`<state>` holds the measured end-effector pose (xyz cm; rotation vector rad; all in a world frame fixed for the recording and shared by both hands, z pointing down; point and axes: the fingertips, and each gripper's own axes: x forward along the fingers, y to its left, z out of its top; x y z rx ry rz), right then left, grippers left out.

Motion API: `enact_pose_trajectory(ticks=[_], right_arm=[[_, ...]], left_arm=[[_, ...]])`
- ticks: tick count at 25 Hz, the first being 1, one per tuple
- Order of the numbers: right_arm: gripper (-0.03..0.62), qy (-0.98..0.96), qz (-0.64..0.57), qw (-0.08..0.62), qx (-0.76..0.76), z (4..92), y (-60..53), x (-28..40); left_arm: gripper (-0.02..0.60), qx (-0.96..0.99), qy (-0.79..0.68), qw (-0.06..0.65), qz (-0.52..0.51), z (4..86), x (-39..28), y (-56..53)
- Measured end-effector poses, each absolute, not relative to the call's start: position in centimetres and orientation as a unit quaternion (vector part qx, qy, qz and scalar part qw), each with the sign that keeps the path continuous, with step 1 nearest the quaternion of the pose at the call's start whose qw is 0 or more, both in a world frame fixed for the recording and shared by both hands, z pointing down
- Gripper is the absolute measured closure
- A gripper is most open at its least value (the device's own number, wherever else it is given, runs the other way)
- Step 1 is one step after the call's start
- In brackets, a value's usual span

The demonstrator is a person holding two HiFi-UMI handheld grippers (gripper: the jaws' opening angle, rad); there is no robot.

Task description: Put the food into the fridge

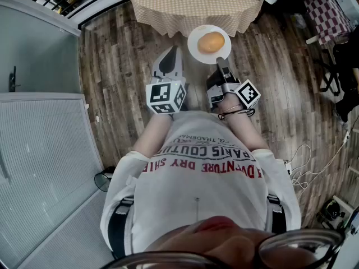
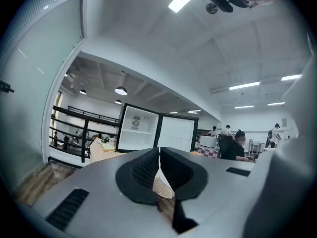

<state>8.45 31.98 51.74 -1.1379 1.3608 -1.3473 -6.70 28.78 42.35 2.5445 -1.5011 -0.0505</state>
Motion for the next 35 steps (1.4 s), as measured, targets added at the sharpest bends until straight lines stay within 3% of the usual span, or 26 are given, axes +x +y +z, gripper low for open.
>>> enact_pose_trajectory(ticks=[22,35], right_arm=[[0.562,0.537,-0.555,0.423,-0.474,54.5,31.0,9.5],[0.562,0.503,-0.556,0.441,-0.493,54.5,18.0,9.0]], left_arm=[[0.551,0.858,-0.503,0.102,-0.013,45.0,-6.7,28.0],[0.551,0.873,-0.470,0.125,-0.010,45.0,-6.9,13.5]])
